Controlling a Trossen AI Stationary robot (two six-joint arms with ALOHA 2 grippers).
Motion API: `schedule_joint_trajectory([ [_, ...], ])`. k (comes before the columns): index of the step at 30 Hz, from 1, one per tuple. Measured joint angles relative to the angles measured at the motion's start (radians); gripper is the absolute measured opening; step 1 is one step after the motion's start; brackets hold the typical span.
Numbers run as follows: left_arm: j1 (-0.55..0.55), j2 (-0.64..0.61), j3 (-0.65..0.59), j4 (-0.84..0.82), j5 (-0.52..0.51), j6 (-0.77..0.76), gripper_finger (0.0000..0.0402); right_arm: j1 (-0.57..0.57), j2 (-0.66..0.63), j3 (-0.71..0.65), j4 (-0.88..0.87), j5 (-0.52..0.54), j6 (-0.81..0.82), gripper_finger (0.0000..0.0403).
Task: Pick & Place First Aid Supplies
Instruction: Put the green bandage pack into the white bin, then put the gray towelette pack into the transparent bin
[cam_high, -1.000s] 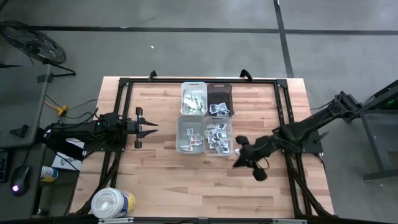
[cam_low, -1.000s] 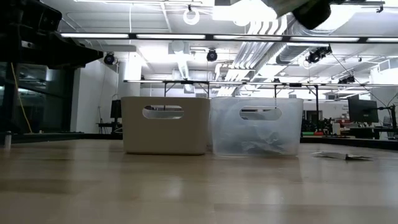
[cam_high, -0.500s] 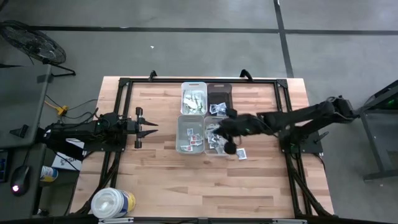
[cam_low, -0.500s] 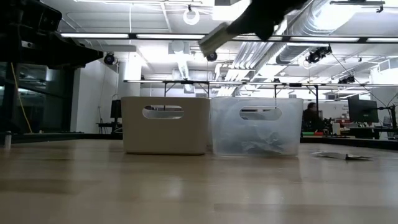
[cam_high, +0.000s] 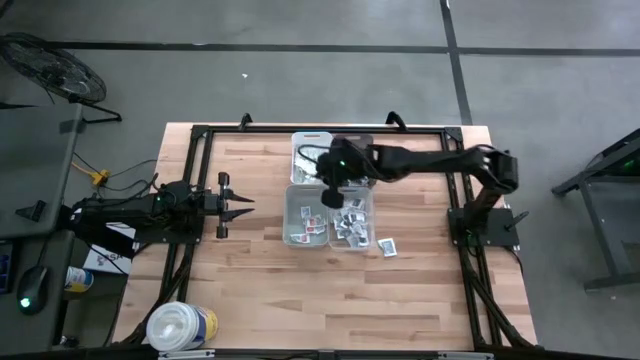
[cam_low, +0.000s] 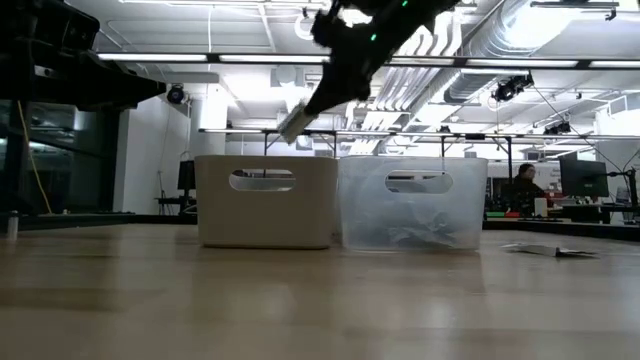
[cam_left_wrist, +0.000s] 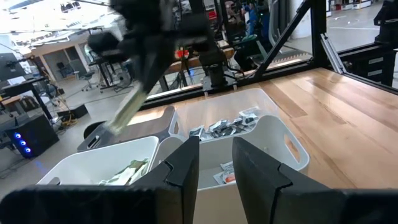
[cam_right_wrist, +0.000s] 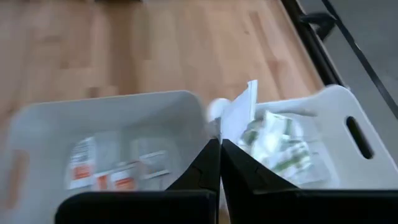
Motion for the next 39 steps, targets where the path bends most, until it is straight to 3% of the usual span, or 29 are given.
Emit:
schedule_joint_trajectory([
  [9, 0.000, 0.000, 0.000, 0.000, 0.000, 0.000, 0.0096, -0.088, 0.134, 0.051, -0.010, 0.061, -0.042, 0.0000],
  [17, 0.000, 0.000, 0.000, 0.000, 0.000, 0.000, 0.0096, -0.128, 0.205, 0.051, -0.037, 0.052, -0.037, 0.0017],
  [33, 0.000, 0.000, 0.000, 0.000, 0.000, 0.000, 0.0096, -0.125, 0.200, 0.050, 0.013, 0.100, -0.006, 0.0149],
  [39, 0.000, 0.000, 0.000, 0.000, 0.000, 0.000, 0.0096, -0.089, 0.094, 0.051, -0.197, 0.206, 0.178, 0.0181],
])
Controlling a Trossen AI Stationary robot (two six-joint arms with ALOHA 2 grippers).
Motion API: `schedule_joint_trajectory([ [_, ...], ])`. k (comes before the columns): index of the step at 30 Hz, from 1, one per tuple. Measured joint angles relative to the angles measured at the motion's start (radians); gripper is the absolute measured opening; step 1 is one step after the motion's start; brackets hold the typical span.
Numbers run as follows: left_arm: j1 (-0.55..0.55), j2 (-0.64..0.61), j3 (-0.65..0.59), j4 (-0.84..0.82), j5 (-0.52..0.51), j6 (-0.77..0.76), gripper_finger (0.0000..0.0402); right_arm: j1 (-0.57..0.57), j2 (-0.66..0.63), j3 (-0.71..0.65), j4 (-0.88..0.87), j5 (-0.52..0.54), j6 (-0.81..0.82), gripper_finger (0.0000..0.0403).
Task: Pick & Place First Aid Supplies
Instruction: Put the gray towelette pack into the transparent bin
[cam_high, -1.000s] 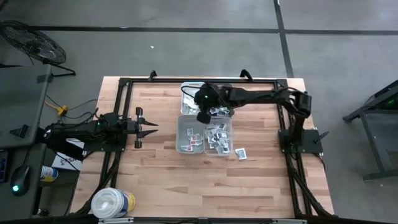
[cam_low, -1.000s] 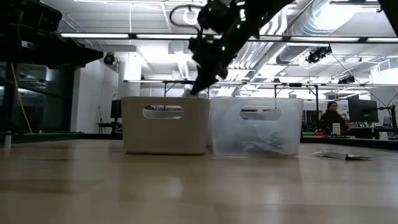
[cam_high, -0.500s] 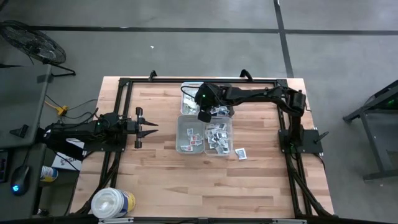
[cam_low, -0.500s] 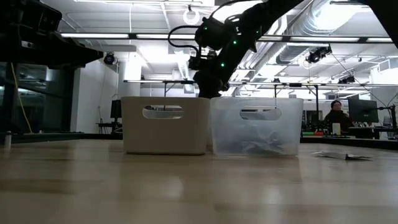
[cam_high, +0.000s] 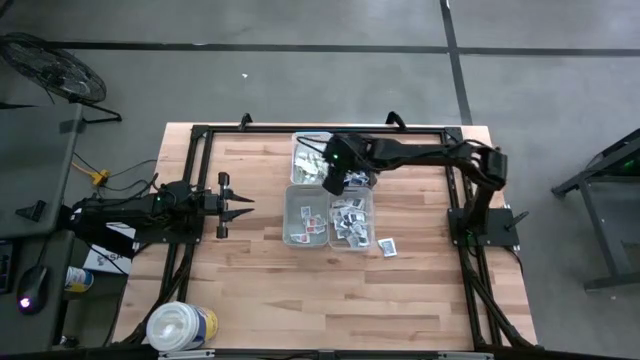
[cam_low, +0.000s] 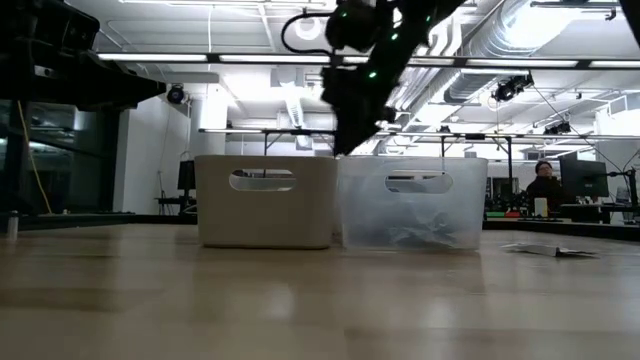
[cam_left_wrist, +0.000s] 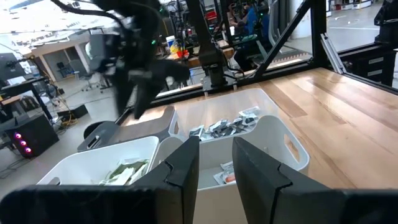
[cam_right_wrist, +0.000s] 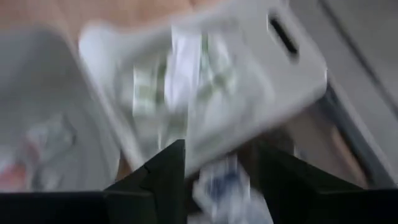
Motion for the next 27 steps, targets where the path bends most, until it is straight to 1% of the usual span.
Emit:
schedule_joint_trajectory([
  [4, 0.000, 0.000, 0.000, 0.000, 0.000, 0.000, 0.0096, 0.033, -0.069, -0.001, -0.242, -0.005, 0.110, 0.0185],
  [7, 0.000, 0.000, 0.000, 0.000, 0.000, 0.000, 0.0096, 0.057, -0.116, -0.005, -0.412, -0.033, 0.223, 0.0181],
  [9, 0.000, 0.000, 0.000, 0.000, 0.000, 0.000, 0.0096, 0.070, -0.149, -0.028, -0.502, -0.052, 0.326, 0.0177],
  [11, 0.000, 0.000, 0.000, 0.000, 0.000, 0.000, 0.0096, 0.086, -0.194, -0.074, -0.549, -0.078, 0.431, 0.0172],
  [15, 0.000, 0.000, 0.000, 0.000, 0.000, 0.000, 0.0096, 0.141, -0.316, -0.221, -0.561, -0.127, 0.649, 0.0166],
  [20, 0.000, 0.000, 0.000, 0.000, 0.000, 0.000, 0.0096, 0.253, -0.430, -0.386, -0.514, -0.138, 0.898, 0.0171],
  [24, 0.000, 0.000, 0.000, 0.000, 0.000, 0.000, 0.0096, 0.335, -0.448, -0.478, -0.442, -0.175, 1.108, 0.0189],
  [27, 0.000, 0.000, 0.000, 0.000, 0.000, 0.000, 0.0096, 0.382, -0.445, -0.531, -0.356, -0.232, 1.203, 0.0211],
])
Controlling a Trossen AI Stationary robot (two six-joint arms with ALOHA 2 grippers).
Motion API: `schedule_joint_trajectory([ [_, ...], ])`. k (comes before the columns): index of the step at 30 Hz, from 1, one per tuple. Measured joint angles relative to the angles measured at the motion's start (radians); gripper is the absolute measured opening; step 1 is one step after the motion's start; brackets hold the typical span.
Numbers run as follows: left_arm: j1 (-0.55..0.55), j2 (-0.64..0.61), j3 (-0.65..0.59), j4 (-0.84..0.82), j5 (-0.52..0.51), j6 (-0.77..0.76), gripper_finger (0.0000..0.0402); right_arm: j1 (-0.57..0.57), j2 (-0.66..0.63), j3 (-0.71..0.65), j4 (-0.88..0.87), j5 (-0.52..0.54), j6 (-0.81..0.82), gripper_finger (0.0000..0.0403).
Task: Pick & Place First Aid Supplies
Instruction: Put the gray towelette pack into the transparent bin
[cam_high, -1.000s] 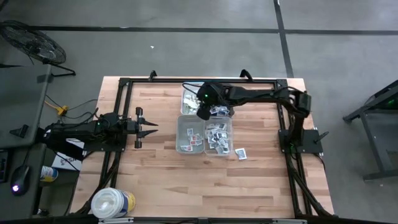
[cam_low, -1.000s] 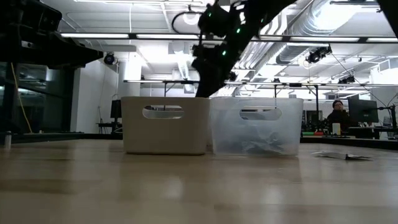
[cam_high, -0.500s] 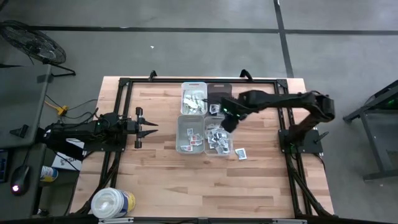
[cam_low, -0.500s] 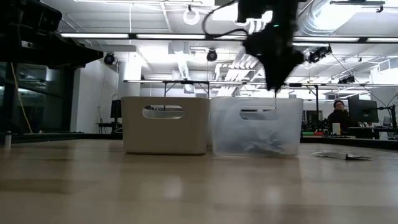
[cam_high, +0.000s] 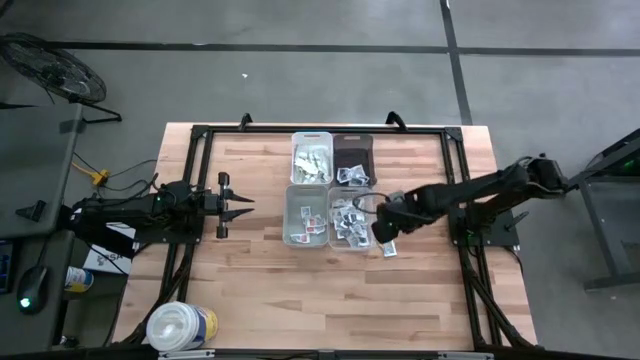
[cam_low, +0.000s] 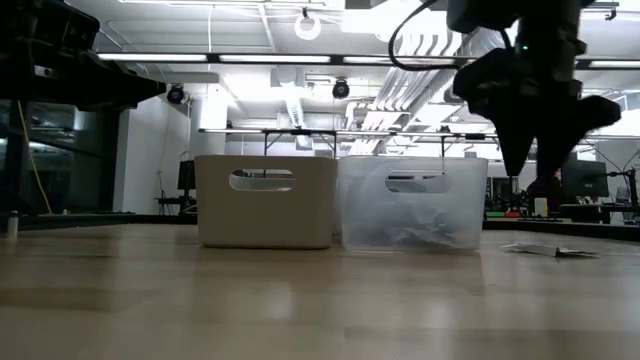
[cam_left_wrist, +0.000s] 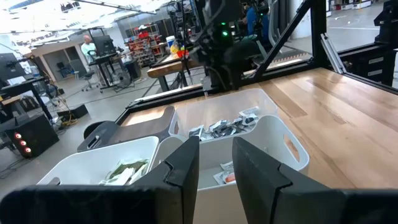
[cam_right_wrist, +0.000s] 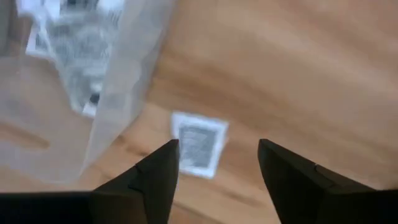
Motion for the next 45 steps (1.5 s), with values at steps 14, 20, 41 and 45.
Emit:
schedule_joint_trajectory([
  [14, 0.000, 0.000, 0.000, 0.000, 0.000, 0.000, 0.0096, 0.130, 0.025, -0.146, 0.251, -0.027, 0.099, 0.0267],
  [20, 0.000, 0.000, 0.000, 0.000, 0.000, 0.000, 0.0096, 0.164, 0.094, -0.156, 0.272, -0.028, -0.057, 0.0267],
  [41, 0.000, 0.000, 0.000, 0.000, 0.000, 0.000, 0.0096, 0.167, 0.227, -0.148, 0.296, -0.008, -0.178, 0.0208],
  [45, 0.000, 0.000, 0.000, 0.000, 0.000, 0.000, 0.0096, 0.167, 0.224, -0.150, 0.282, -0.010, -0.152, 0.0157],
])
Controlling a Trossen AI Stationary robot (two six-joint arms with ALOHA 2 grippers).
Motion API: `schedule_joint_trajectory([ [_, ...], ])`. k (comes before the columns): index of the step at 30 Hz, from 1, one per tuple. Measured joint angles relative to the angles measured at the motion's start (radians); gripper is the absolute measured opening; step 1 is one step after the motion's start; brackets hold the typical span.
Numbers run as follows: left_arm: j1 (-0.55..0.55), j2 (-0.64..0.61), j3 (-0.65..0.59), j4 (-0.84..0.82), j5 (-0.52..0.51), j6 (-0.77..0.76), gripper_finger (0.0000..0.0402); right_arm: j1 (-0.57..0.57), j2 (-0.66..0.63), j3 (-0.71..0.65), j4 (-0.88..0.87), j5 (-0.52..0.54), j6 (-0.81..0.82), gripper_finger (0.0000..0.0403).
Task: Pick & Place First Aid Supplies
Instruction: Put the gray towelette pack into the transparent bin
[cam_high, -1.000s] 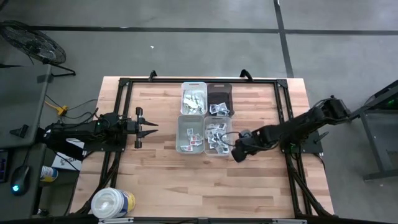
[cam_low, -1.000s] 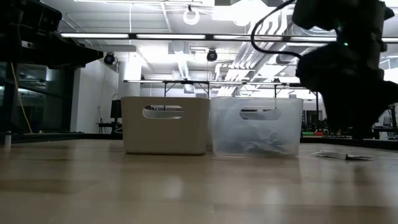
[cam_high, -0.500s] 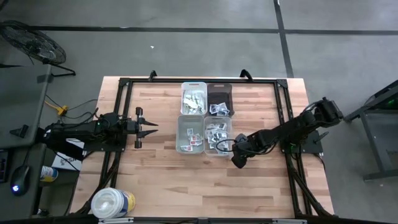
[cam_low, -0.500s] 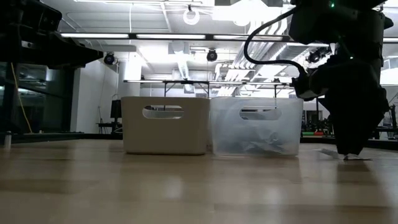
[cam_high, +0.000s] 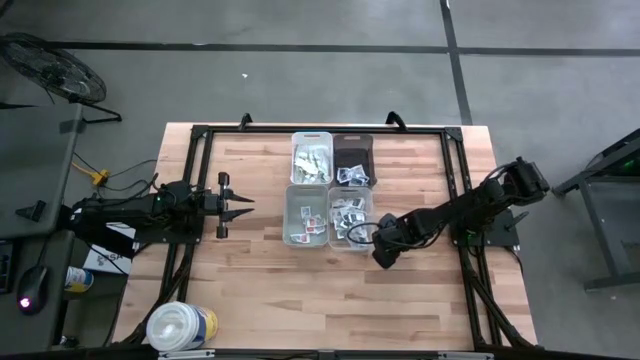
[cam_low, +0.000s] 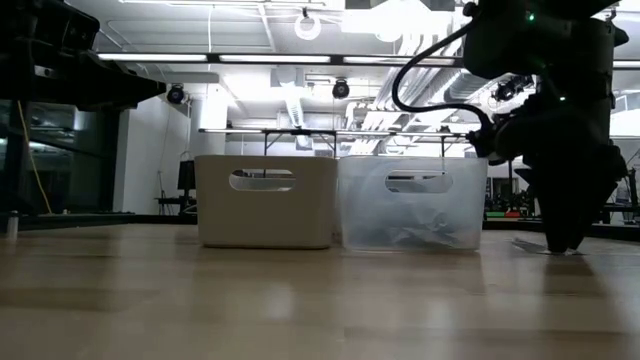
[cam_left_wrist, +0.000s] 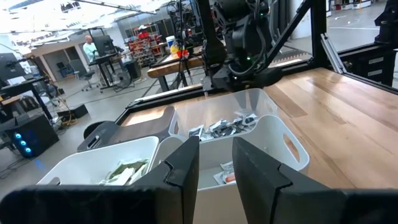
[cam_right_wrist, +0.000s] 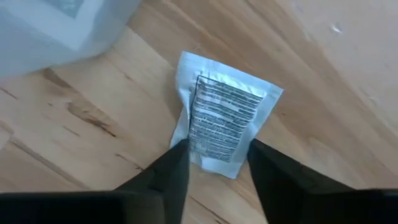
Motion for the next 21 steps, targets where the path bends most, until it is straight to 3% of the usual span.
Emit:
schedule_joint_trajectory([
  [10, 0.000, 0.000, 0.000, 0.000, 0.000, 0.000, 0.0096, -0.001, -0.029, -0.007, -0.009, -0.017, 0.092, 0.0012],
  [16, 0.000, 0.000, 0.000, 0.000, 0.000, 0.000, 0.0096, 0.007, -0.144, -0.012, 0.003, -0.142, 0.101, 0.0004],
  [21, 0.000, 0.000, 0.000, 0.000, 0.000, 0.000, 0.0096, 0.049, -0.308, -0.010, 0.127, -0.151, 0.061, 0.0003],
])
